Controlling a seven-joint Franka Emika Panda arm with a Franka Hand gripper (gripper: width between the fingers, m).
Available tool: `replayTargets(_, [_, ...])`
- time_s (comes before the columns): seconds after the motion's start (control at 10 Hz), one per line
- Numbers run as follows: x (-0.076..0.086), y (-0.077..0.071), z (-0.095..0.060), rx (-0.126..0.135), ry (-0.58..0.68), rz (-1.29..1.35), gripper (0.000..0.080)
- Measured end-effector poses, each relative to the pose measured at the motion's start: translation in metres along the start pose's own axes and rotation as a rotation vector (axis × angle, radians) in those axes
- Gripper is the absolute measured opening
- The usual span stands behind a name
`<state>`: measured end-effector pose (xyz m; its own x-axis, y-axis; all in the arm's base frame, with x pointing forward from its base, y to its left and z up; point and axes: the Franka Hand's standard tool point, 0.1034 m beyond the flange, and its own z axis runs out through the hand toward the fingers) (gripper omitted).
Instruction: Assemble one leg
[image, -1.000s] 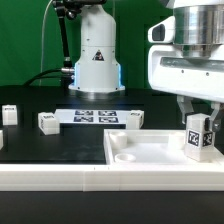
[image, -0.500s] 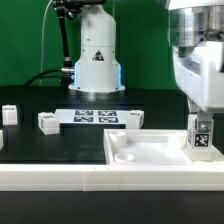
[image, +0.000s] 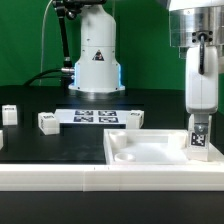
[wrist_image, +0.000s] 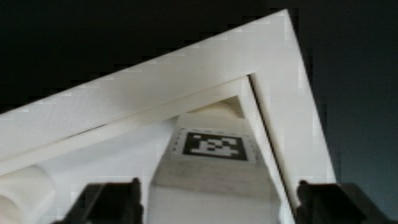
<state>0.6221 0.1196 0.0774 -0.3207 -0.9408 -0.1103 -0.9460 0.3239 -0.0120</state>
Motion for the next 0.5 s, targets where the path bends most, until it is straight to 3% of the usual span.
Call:
replayTargets(0.1, [-0.0001, 0.0, 0.0, 0.0, 0.0, -0.004, 0.049])
replayTargets(0.2, [-0.0002, 0.0002, 0.0001, 0.0, 0.0, -0.044, 0.0614])
replayTargets(0.5, [-0.0012, 0.0028, 0.0025, -0.007, 0.002, -0.289, 0.0648])
